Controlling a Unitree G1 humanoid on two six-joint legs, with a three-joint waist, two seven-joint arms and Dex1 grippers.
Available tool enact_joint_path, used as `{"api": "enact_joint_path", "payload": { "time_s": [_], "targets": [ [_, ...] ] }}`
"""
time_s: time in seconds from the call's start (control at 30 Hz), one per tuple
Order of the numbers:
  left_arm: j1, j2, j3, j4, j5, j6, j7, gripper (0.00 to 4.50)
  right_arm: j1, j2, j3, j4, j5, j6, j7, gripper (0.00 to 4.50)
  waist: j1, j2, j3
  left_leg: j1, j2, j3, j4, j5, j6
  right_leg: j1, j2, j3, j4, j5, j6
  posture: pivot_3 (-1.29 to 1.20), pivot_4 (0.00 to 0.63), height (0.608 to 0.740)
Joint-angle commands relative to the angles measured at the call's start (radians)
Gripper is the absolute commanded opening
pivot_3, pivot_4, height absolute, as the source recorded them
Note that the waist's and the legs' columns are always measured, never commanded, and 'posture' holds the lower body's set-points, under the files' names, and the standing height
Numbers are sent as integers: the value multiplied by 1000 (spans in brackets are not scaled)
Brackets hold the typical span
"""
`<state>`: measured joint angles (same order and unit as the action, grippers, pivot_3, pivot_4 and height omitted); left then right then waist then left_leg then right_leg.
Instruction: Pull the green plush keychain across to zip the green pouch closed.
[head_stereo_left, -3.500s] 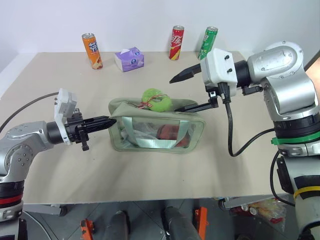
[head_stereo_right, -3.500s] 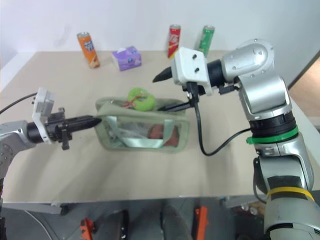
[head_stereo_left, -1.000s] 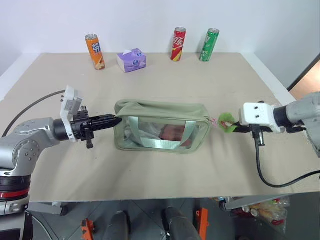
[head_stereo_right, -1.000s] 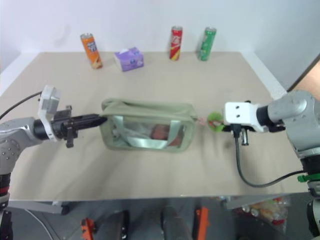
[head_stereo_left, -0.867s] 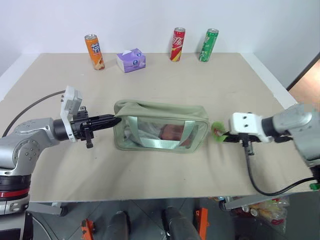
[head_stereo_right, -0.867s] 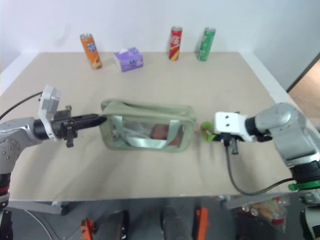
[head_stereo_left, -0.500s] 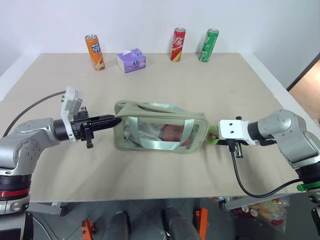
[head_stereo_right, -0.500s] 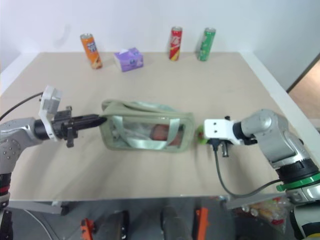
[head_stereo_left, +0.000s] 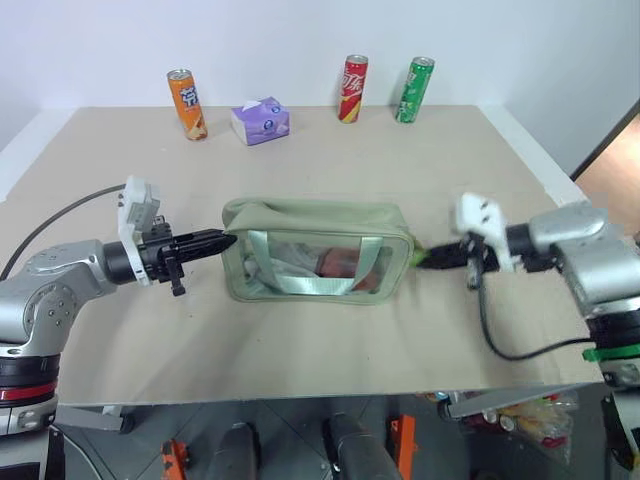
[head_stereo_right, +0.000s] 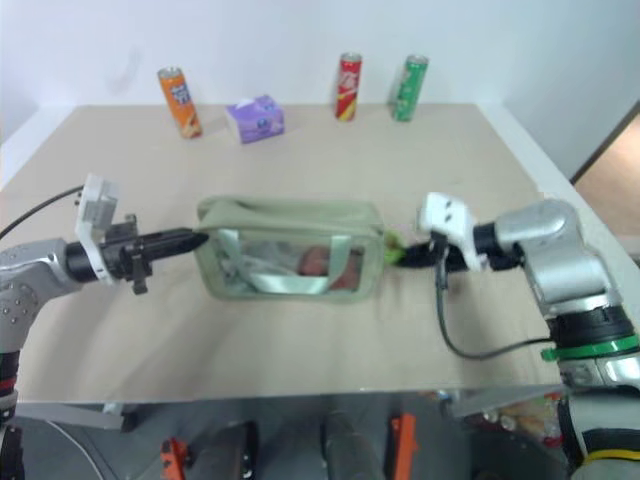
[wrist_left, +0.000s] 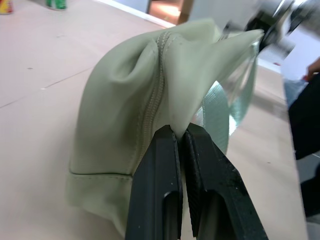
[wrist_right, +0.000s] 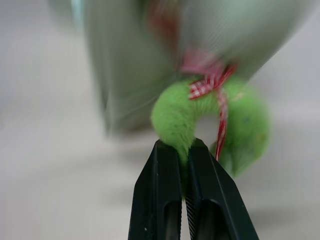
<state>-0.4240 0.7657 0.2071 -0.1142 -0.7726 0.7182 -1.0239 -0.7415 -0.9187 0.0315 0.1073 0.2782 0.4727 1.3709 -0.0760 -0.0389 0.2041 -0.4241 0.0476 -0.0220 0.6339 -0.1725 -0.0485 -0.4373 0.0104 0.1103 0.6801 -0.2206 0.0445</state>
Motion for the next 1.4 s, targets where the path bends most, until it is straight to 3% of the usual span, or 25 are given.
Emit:
{"api": "enact_joint_path", "payload": {
  "time_s": [0.03,0.3,0.33,0.4,0.7,1.03,1.17,1.4],
  "targets": [
    [6,-5,22,0,-10,8,13,0,-18,-22,-134,-35,155,110,19,22,0,0,0,0,0,0,0,0,0,0,0,0,0,0,0,0,150,740],
    [-30,-12,30,21,-28,20,36,0,34,-51,-130,-106,187,154,-3,22,-1,0,0,0,0,1,0,0,0,-1,0,0,0,0,0,0,150,740],
    [-36,-14,32,26,-29,23,42,740,36,-52,-126,-111,187,159,-5,0,-2,0,0,0,0,1,0,0,0,-1,0,0,0,0,0,0,150,740],
    [-45,-16,44,37,-46,36,42,1330,45,-56,-119,-124,190,168,-1,0,-2,0,0,0,0,0,0,0,0,-1,0,0,0,0,0,0,150,740],
    [-66,-9,79,49,-87,82,62,4448,55,-73,-90,-124,179,173,7,2915,-1,0,0,-3,0,0,-1,0,0,-3,0,0,0,0,0,0,150,740],
    [101,120,198,-7,-101,78,-29,4448,12,-168,-123,18,165,118,68,2915,-9,0,0,-2,1,1,-2,0,0,-4,0,1,0,0,-1,0,150,740],
    [234,177,327,58,-85,73,-60,4448,32,-215,-165,75,166,86,66,2915,-11,0,0,-2,1,2,-3,-1,0,-5,0,1,0,-1,-2,0,150,740],
    [265,130,415,80,-119,98,43,4448,169,-195,-325,-28,258,168,-25,2915,-8,0,0,-2,1,2,-4,-1,0,-5,-1,0,0,-2,-3,0,150,740]
  ]
}}
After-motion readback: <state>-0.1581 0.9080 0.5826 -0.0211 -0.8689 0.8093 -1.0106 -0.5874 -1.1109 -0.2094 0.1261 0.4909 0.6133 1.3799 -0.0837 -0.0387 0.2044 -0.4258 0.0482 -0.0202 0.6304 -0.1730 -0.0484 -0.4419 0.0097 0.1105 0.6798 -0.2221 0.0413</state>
